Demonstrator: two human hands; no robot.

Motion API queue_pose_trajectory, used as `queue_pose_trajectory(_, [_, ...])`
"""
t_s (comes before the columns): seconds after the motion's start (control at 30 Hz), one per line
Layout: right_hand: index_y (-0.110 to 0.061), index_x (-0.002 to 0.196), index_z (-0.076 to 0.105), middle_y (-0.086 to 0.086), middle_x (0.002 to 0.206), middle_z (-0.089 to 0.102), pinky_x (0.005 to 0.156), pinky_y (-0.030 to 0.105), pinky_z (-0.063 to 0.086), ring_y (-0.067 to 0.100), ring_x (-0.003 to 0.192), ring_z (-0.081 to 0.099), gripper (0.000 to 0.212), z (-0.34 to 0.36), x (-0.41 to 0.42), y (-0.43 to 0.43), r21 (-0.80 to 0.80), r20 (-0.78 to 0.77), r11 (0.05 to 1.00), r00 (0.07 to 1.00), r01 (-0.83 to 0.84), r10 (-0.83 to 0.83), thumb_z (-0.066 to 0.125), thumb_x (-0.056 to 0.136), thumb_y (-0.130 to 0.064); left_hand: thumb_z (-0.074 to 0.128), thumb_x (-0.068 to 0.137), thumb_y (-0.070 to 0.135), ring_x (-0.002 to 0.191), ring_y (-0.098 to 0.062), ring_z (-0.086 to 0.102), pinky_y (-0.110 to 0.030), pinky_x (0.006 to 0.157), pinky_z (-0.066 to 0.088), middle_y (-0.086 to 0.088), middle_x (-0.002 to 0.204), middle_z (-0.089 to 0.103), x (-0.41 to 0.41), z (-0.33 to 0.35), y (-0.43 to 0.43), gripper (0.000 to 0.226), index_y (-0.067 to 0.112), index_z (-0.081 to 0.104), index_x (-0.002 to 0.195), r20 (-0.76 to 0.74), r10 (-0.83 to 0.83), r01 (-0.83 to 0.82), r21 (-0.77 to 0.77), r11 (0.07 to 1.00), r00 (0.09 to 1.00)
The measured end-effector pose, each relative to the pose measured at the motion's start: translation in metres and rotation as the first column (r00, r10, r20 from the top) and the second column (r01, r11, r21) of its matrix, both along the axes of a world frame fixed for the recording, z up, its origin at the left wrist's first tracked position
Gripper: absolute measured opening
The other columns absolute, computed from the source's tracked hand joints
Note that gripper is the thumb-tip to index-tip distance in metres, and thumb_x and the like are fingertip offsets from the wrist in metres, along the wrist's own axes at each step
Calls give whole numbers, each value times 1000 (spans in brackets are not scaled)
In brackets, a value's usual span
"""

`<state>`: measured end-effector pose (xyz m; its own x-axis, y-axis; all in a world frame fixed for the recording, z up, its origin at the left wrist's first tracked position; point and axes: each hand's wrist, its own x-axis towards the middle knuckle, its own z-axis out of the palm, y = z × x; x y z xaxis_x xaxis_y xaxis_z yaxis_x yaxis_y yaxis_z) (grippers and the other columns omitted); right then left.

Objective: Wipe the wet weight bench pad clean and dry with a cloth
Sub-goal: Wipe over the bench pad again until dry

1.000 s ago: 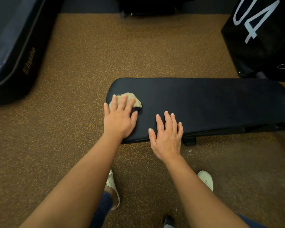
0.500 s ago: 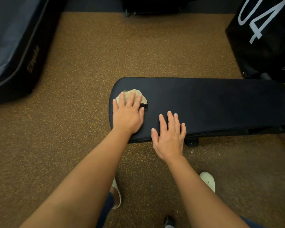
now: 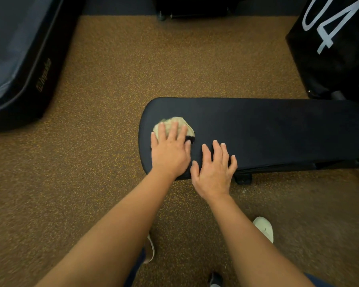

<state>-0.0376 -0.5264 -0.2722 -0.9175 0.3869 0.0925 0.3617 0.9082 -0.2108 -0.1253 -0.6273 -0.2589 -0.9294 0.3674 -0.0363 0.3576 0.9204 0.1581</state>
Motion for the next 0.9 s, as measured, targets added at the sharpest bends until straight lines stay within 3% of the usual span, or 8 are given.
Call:
queue_pose_trajectory(0.07, [-17,132,50,12,146,38,106,59,23,31,138,28,57,1,-3,-2,5,-6,1000,1000,24,-24,38,85,-47,11,94,52,145,-34,11,-57,115,12,0,158,22,6,0,-8,62,29,27,149,-10,-110,110,-20,994,994])
queue_pose_trajectory(0.13, [-17,130,51,12,144,40,104,59,24,31,137,30,57,1,-4,-2,9,-20,999,999,35,-35,37,84,-48,10,93,53,146,-33,10,-56,115,11,1,159,21,-6,-3,-17,63,30,26,149,-18,-112,111,-32,993,994])
queue_pose_trajectory(0.27, [-18,128,53,11,142,42,103,59,26,30,135,32,56,1,-4,0,16,-33,999,999,31,-30,37,84,-49,23,99,49,146,-34,3,-56,115,8,-1,160,16,-29,-3,-15,56,28,22,150,9,83,-82,-28,996,997])
queue_pose_trajectory(0.37, [-18,127,53,12,142,42,102,59,27,31,135,33,55,2,-5,-2,20,-21,999,999,37,-36,38,83,-48,18,98,46,145,-37,5,-59,113,7,-3,160,17,-13,0,2,56,26,22,150,-2,158,-159,-10,987,987])
queue_pose_trajectory(0.53, [-17,126,54,12,141,43,101,59,28,31,134,34,55,0,-6,-2,18,-29,999,999,42,-42,39,83,-48,10,94,52,146,-34,8,-60,112,5,4,159,20,3,-1,-14,60,34,24,149,-23,-100,98,-75,992,995])
queue_pose_trajectory(0.63, [-18,126,54,12,141,43,100,58,29,31,134,35,55,0,-5,0,21,-35,999,999,30,-30,39,83,-48,15,97,50,146,-37,3,-58,114,6,1,160,17,-27,-3,-27,57,32,21,150,-13,60,-61,-77,995,998])
queue_pose_trajectory(0.77, [-19,127,53,11,141,43,100,58,29,30,134,34,55,0,-6,0,29,-20,999,999,37,-36,38,83,-49,21,99,47,145,-41,-4,-59,115,6,-1,161,7,-42,-1,-18,57,27,13,152,76,286,-289,30,957,955])
queue_pose_trajectory(0.9, [-18,124,54,12,139,44,99,58,30,31,133,35,52,0,-9,-4,31,-19,997,998,67,-67,43,82,-47,21,98,45,144,-44,8,-61,112,12,-7,159,21,-8,-5,-8,57,22,25,151,-17,165,-164,12,986,986])
